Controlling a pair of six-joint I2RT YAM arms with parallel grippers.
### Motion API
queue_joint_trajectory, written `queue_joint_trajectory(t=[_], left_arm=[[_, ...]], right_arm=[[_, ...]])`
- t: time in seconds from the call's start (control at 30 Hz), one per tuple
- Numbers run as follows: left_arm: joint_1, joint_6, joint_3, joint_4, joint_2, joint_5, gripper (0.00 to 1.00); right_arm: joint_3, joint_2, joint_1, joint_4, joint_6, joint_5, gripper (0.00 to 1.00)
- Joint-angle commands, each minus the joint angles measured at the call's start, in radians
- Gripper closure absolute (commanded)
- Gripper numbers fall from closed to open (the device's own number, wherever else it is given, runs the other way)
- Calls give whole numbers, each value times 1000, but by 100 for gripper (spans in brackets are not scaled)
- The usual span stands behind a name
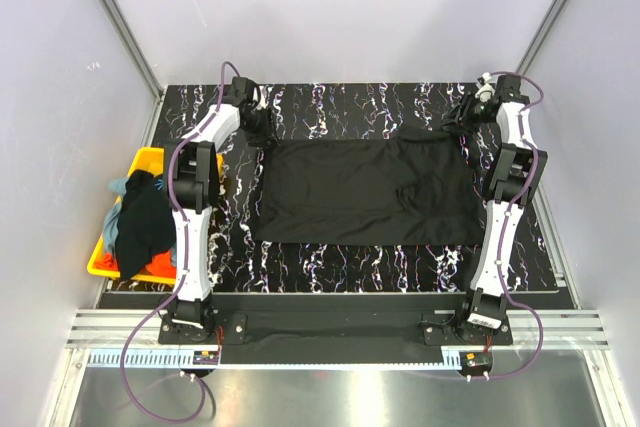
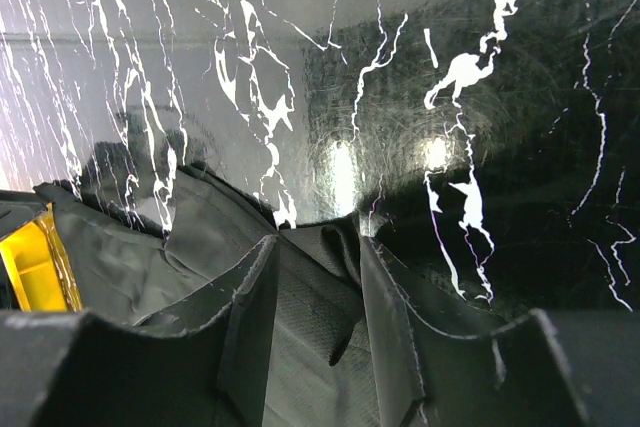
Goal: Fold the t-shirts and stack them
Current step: Fold the tshirt
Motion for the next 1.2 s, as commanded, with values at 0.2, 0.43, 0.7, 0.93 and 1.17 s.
queue_joint_trajectory(t=[0.2, 0.43, 0.7, 0.93, 1.17], left_arm=[[3, 32, 40, 11, 17, 26, 83], [3, 19, 41, 11, 24, 28, 99], [-1, 1, 24, 11, 9, 12, 100], [-1, -4, 32, 11, 10, 17, 100], [-1, -8, 40, 11, 9, 28, 100]], right_arm=[[37, 13, 20, -60, -55, 68, 53], [90, 56, 40, -68, -52, 76, 55], [120, 77, 40, -68, -53, 67, 64], [85, 43, 46, -84, -154, 97, 61], [111, 66, 60, -94, -160, 154, 74]])
